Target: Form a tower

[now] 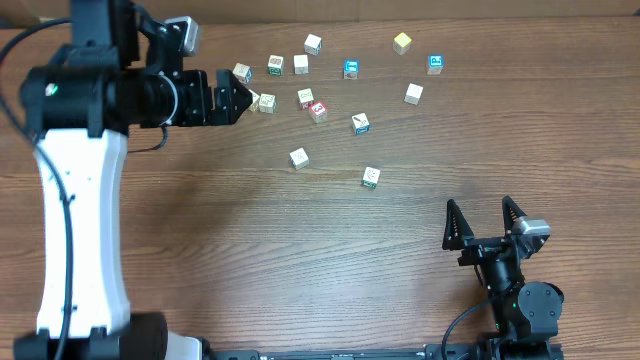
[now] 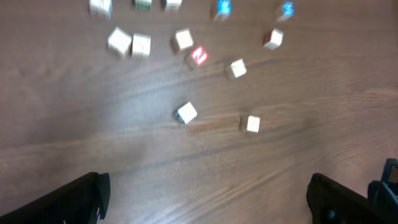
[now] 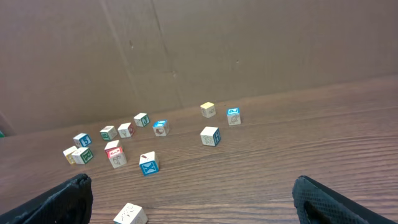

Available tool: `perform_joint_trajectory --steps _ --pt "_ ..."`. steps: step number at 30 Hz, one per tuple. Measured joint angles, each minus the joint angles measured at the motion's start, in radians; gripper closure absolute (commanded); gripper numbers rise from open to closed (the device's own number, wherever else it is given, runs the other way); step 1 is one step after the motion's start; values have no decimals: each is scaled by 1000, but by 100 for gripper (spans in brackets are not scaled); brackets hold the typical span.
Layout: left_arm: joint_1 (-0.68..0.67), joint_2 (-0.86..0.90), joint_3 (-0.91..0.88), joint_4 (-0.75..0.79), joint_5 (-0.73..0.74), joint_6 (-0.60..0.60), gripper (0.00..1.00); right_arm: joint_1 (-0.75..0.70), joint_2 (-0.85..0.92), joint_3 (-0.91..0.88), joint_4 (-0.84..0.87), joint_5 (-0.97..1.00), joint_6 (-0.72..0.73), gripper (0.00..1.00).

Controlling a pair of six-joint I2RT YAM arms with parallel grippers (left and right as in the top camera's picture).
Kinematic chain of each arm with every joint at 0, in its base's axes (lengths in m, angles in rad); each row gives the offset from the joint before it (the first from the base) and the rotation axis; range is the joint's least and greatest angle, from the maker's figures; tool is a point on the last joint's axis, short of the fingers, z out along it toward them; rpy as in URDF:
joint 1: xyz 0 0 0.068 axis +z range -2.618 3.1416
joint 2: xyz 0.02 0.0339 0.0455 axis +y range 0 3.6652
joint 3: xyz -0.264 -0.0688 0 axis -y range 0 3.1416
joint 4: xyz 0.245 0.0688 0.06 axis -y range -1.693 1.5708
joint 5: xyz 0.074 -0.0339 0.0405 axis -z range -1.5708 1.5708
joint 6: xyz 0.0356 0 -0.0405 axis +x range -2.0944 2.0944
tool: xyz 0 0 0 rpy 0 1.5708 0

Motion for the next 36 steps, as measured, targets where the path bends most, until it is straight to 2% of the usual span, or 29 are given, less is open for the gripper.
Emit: perform_joint_trajectory --steps 12,13,16,18,20,21,23,30,36 --pt "0 219 0 -92 3 -129 0 0 0 0 0 0 0 0" --pt "0 232 0 -93 3 -131 2 0 0 0 0 0 0 0" --pt "-1 259 0 -92 3 -135 20 0 0 0 0 0 0 0" --pt "-4 270 0 -83 3 -142 39 0 0 0 1 0 0 0" --pt "-13 274 0 -69 2 -150 53 0 0 0 0 0 0 0" --pt "-21 275 0 -63 2 -152 63 0 0 0 0 0 0 0" --pt "-36 278 0 -53 -2 -154 96 0 0 0 0 0 0 0" --pt "-108 303 0 3 -32 -154 96 0 0 0 0 0 0 0" --pt "-206 304 0 39 -137 -173 92 0 0 0 0 2 0 0"
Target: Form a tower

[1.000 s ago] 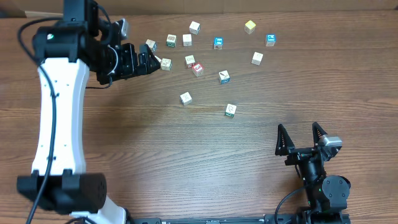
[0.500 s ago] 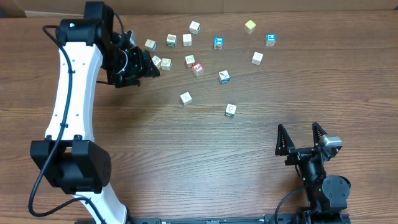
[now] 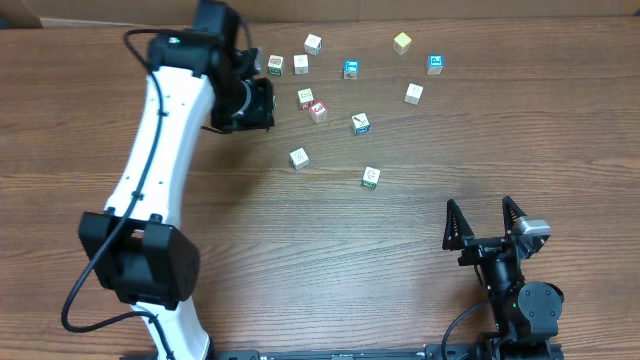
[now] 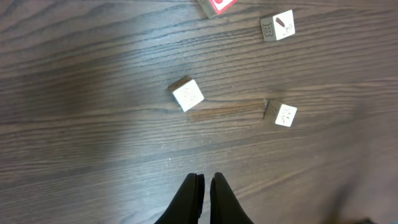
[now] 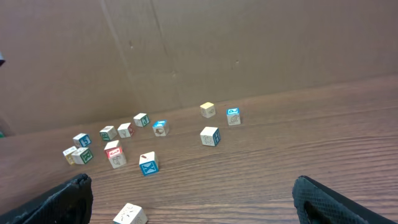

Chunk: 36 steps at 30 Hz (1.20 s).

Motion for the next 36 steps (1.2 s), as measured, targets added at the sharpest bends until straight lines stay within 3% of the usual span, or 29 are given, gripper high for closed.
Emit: perform_joint_trajectory --steps 11,15,20,22,24,26,31,32,34,36 --pt "-248 0 -1 129 -138 -81 71 0 0 0 0 5 0 0" --pt "-338 0 -1 156 -197 -116 58 0 0 0 0 5 0 0" --pt "-443 0 -1 192 -270 -137 59 0 0 0 0 5 0 0" --pt "-473 0 -1 207 -283 -137 52 0 0 0 0 5 0 0" --pt "-499 0 -1 222 -291 -141 36 0 0 0 0 5 0 0" --pt "-519 0 -1 245 -297 -145 1 0 0 0 0 5 0 0" --pt "-537 0 -1 289 -303 -143 1 0 0 0 0 5 0 0" --pt "-536 0 -1 296 -304 -143 12 0 0 0 0 5 0 0" --pt "-536 0 -1 303 -311 -140 45 0 0 0 0 5 1 0" --pt "-536 0 -1 304 -320 -145 65 0 0 0 0 5 0 0"
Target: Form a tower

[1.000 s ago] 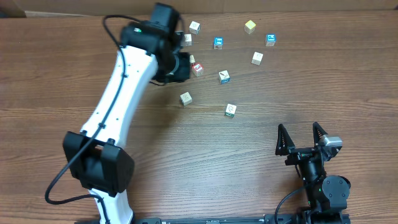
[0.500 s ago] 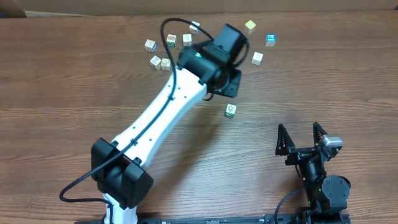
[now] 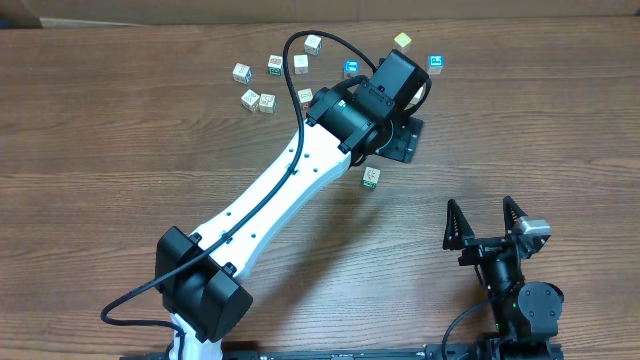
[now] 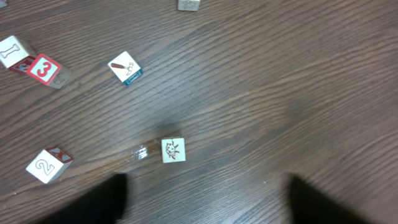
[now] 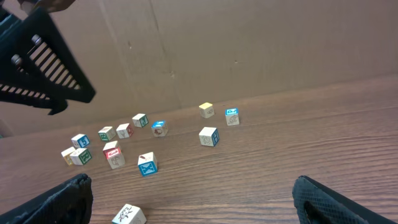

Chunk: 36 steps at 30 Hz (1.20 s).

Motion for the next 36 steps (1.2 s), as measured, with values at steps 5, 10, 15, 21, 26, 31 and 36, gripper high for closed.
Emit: perform_joint_trajectory --steps 5,10,15,21,26,31,36 --pt "0 8 0 -1 -10 -3 83 0 0 0 1 0 0 0" --pt "0 65 0 -9 -12 -4 74 0 0 0 0 0 0 0" --pt "0 150 0 -8 -13 -12 43 0 0 0 1 0 0 0" --pt "0 243 0 -6 -12 -15 39 0 0 0 1 0 0 0" --pt "0 296 0 0 -12 -15 41 0 0 0 1 0 0 0" --pt "0 327 0 -5 -12 -19 44 0 0 0 1 0 0 0" --pt "0 339 0 -11 -13 -31 52 0 0 0 1 0 0 0"
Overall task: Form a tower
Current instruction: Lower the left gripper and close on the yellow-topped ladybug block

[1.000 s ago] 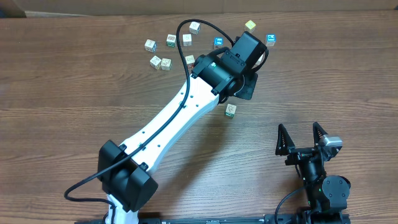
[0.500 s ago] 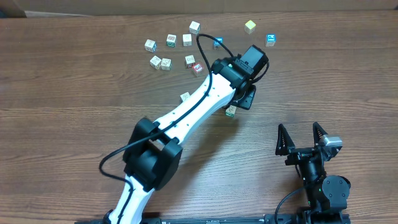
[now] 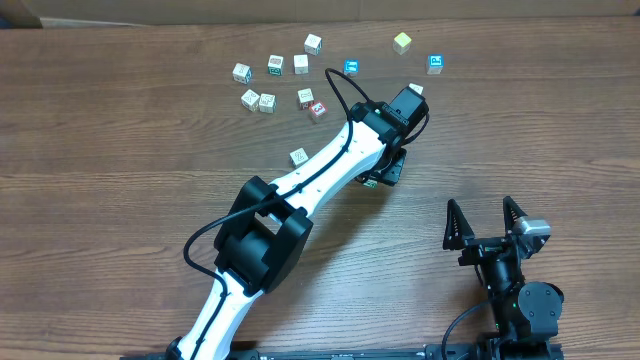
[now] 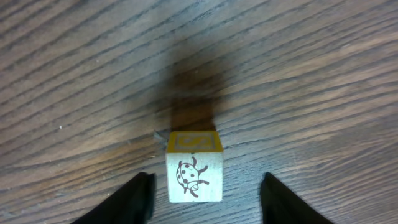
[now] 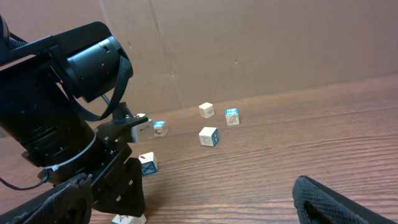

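Note:
A wooden cube with a ladybug drawing (image 4: 194, 174) and a yellow-framed side lies on the brown table. My left gripper (image 4: 208, 202) is open and low over it, one dark finger on each side and neither touching it. In the overhead view the left gripper (image 3: 385, 165) covers most of that cube. The right wrist view shows the cube (image 5: 127, 219) under the left gripper's black fingers (image 5: 121, 186). My right gripper (image 3: 485, 222) stands open near the front right with nothing in it.
Several loose cubes lie scattered at the back: a numbered one (image 3: 298, 157), a red one (image 3: 318, 109), a blue one (image 3: 435, 64), a yellow one (image 3: 402, 42). A cardboard wall (image 5: 249, 43) closes the far side.
My left gripper was open high above the table with the ladybug cube small below. Now it is low, its fingers on either side of that cube. The right arm has not moved.
My left gripper was open at the back left by the cubes there. Then it was shut, a little to the right. Then it was open high over the right middle, and now it is down round the ladybug cube. The right gripper stayed open.

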Available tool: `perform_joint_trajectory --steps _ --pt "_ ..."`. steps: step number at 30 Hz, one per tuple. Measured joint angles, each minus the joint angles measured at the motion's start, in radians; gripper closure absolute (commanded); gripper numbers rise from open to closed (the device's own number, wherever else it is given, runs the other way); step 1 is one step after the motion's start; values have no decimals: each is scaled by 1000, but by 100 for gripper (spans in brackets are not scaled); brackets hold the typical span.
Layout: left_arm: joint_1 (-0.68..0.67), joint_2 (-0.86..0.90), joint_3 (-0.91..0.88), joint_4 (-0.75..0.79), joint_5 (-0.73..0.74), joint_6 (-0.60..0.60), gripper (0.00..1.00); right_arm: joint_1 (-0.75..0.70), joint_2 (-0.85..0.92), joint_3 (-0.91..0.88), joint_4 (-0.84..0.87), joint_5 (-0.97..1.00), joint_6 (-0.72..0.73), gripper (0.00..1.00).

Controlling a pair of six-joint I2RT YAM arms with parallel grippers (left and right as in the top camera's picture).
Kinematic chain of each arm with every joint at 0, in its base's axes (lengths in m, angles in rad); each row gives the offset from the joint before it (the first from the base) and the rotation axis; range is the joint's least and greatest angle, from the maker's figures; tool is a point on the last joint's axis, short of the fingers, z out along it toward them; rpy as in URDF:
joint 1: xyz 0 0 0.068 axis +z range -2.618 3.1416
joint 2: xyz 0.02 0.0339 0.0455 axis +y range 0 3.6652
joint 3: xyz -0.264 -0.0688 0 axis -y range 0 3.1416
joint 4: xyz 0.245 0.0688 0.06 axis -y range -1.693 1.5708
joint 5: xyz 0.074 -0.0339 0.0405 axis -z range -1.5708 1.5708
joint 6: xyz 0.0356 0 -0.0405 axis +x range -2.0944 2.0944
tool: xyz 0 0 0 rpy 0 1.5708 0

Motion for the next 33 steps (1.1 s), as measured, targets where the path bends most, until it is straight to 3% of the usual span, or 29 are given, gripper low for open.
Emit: perform_joint_trajectory --steps 17,33 --pt "0 5 0 -6 0 -43 58 0 0 0 0 0 0 0" --pt "0 5 0 -3 -22 -44 57 0 0 0 0 0 0 0"
